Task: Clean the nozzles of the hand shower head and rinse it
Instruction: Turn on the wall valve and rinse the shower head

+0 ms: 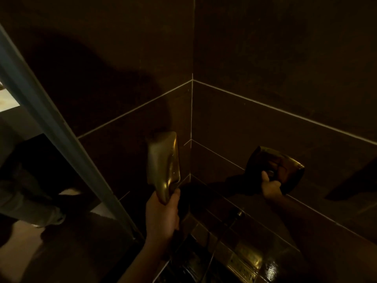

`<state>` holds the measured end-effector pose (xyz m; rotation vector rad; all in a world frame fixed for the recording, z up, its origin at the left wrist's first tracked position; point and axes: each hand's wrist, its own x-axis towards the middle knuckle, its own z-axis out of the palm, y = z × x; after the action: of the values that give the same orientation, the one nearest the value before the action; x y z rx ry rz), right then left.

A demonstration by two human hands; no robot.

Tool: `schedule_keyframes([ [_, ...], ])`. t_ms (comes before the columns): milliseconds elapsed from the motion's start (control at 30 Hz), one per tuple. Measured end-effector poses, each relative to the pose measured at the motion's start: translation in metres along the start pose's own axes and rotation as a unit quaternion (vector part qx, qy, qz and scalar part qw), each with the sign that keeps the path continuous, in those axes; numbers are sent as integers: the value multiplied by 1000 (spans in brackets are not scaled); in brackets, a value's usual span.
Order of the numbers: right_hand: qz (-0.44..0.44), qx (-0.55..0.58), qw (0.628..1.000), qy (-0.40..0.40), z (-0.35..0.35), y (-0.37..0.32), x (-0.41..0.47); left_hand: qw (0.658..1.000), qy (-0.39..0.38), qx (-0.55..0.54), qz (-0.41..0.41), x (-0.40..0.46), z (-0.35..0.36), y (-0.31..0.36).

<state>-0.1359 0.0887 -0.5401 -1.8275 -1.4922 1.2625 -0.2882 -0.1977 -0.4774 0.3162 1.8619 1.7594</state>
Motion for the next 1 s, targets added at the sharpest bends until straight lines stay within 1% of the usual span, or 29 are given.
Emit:
schedule_keyframes([
  [67,2,14,1000,-2,1,0,2,999,35,-6,-4,-1,3,-4],
  [133,15,14,1000,-5,3,0,5,999,49,-3,-10,-1,5,-7],
  [333,48,-12,999,-14,3,0,11,999,34,8,-13,-3,11,-10],
  [400,56,-48,997,-23,3,-2,10,999,34,6,-18,-2,12,-10],
  [467,35,-107,993,-33,4,-4,9,999,35,2,-20,1,12,-11],
  [500,24,-111,993,-31,3,-7,6,999,41,5,-21,2,11,-12],
  [567,-9,-176,984,-36,1,-7,4,998,49,22,-25,5,11,-15],
  [633,-36,-215,975,-39,-1,-8,6,997,59,33,-26,6,10,-19],
  [700,-80,-242,966,-41,-1,-6,7,997,70,34,-25,7,7,-22],
  [767,-87,-221,971,-22,0,-3,9,996,72,33,-28,8,2,-24],
  [800,-90,-225,970,-15,2,-2,10,996,72,33,-28,10,0,-25],
  [833,-91,-253,963,-19,1,-3,9,997,71,33,-28,11,-1,-26],
  [1000,-87,-352,926,-103,-14,-11,10,996,76,36,-20,14,-7,-30],
])
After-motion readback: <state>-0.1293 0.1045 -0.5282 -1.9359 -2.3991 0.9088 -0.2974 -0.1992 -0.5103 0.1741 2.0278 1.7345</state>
